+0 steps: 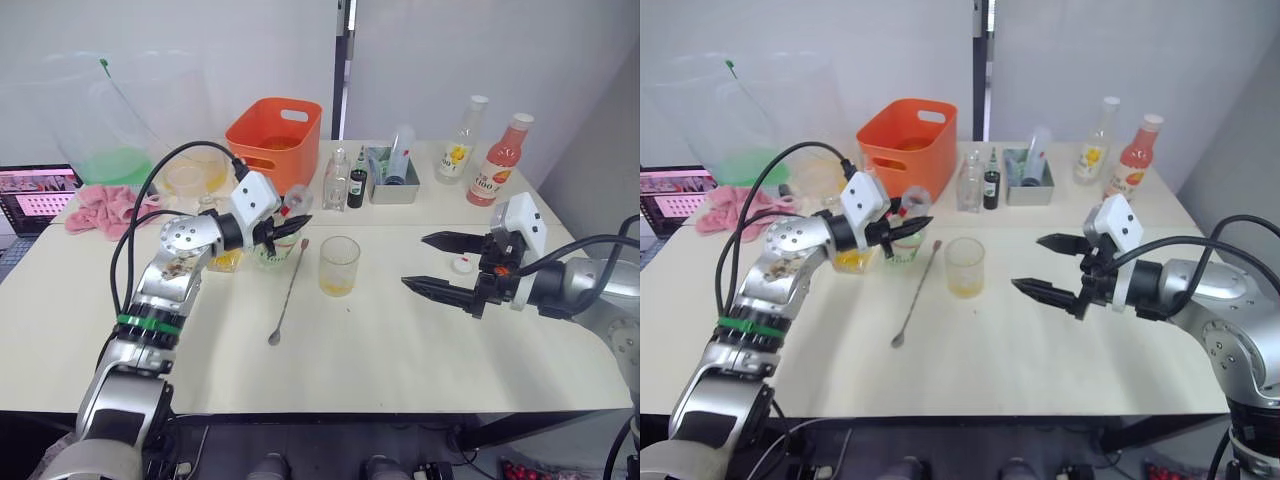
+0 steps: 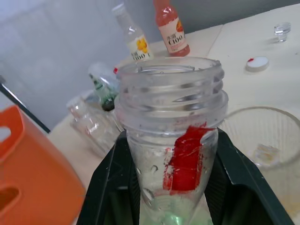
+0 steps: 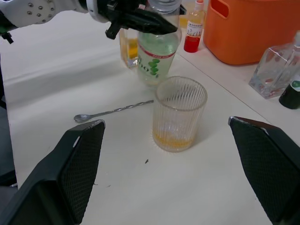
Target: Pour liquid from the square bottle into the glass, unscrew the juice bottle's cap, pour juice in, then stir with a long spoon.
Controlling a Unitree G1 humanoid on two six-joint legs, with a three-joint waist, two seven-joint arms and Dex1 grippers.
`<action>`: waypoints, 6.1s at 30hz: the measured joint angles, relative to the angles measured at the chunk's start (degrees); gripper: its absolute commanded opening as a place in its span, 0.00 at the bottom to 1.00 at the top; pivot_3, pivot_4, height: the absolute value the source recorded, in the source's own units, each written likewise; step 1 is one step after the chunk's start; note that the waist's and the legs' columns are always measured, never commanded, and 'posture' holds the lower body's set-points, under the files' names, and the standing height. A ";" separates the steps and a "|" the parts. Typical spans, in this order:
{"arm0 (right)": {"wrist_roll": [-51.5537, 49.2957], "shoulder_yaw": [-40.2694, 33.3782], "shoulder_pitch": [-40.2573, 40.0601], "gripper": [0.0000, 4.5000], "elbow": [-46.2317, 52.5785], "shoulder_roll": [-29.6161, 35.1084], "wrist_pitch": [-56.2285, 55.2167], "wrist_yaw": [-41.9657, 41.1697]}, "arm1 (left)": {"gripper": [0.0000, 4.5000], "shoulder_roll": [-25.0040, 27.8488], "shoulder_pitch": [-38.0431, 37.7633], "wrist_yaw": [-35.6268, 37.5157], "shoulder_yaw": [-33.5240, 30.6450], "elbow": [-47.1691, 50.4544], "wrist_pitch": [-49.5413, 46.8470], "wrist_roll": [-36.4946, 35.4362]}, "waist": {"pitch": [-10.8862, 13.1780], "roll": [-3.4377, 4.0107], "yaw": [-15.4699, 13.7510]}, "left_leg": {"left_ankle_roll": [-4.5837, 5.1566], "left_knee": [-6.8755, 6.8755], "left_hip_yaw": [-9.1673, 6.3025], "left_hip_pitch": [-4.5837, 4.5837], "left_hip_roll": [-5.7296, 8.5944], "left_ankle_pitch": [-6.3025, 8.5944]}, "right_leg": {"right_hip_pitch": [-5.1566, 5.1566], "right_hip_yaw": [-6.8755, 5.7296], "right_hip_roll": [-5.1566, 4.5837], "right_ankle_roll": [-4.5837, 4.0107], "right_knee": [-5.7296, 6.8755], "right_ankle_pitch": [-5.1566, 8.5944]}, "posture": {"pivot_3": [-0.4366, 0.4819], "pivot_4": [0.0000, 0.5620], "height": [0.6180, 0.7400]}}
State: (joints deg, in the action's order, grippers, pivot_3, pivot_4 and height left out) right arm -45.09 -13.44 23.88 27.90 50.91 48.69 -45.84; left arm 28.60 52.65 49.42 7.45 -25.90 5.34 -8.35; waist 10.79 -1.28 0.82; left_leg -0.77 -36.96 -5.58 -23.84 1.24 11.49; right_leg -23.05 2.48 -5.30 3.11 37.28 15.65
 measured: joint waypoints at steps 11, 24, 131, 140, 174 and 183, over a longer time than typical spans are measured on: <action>-3.29 -3.31 -4.50 1.00 4.09 -0.30 2.81 7.06 | 0.27 -3.70 7.53 -5.89 4.20 -24.99 25.45 14.39 | 0.04 -0.08 -0.09 | 0.01 -0.12 -0.02 -0.03 0.11 -0.01 | -0.13 0.00 -0.07 -0.01 0.40 0.00 | 0.48 0.27 1.00; -3.51 -5.83 -6.58 1.00 4.46 0.36 2.70 9.37 | 0.27 -3.64 10.57 -22.94 10.58 -33.78 40.31 31.99 | 0.05 -0.10 0.00 | 0.01 -0.14 -0.03 -0.04 0.14 -0.01 | -0.14 0.00 -0.08 0.00 0.47 0.00 | 0.48 0.27 1.00; 1.17 7.63 10.59 1.00 -10.03 -1.90 -2.89 -2.09 | 0.27 -1.29 -6.29 -12.90 -13.21 14.59 -15.61 -9.39 | 0.05 -0.11 3.00 | 0.03 -0.77 -0.18 -0.06 0.00 0.01 | -0.21 0.03 0.08 -0.01 1.07 0.00 | 0.48 0.27 1.00; 3.48 11.07 11.37 1.00 -16.44 -4.74 -9.47 -14.02 | 0.27 6.96 -28.12 -15.50 -25.14 43.63 -37.26 -21.08 | 0.05 -0.11 1.76 | 0.03 -0.81 -0.14 -0.05 -0.01 0.02 | -0.18 0.05 0.04 -0.01 1.00 -0.01 | 0.48 0.27 1.00; 7.58 8.02 9.00 1.00 -16.44 -4.29 -11.24 -18.95 | 0.27 18.29 -9.16 -12.55 -34.51 -11.03 -15.60 -15.98 | 0.01 -0.24 0.11 | -0.01 -0.71 -0.02 0.03 -0.01 0.06 | -0.16 -0.05 0.01 -0.08 0.85 -0.05 | 0.48 0.27 1.00; 6.09 5.13 6.02 1.00 -12.25 -3.64 -9.33 -15.18 | 0.27 16.08 1.31 -12.08 -30.11 -32.22 -3.93 -9.94 | 0.01 -0.25 0.58 | 0.01 -0.70 -0.02 0.01 -0.02 0.06 | -0.22 -0.06 0.03 -0.07 0.90 -0.05 | 0.48 0.27 1.00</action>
State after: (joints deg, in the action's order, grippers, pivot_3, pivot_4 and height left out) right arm -39.00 -8.32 29.90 15.65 47.27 39.37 -61.02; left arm 44.68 53.96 37.33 -22.66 -58.12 1.41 -18.28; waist 10.80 -1.54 1.39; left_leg -0.75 -37.66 -5.61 -23.83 1.22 11.56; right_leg -23.27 2.42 -5.28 3.04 38.19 15.60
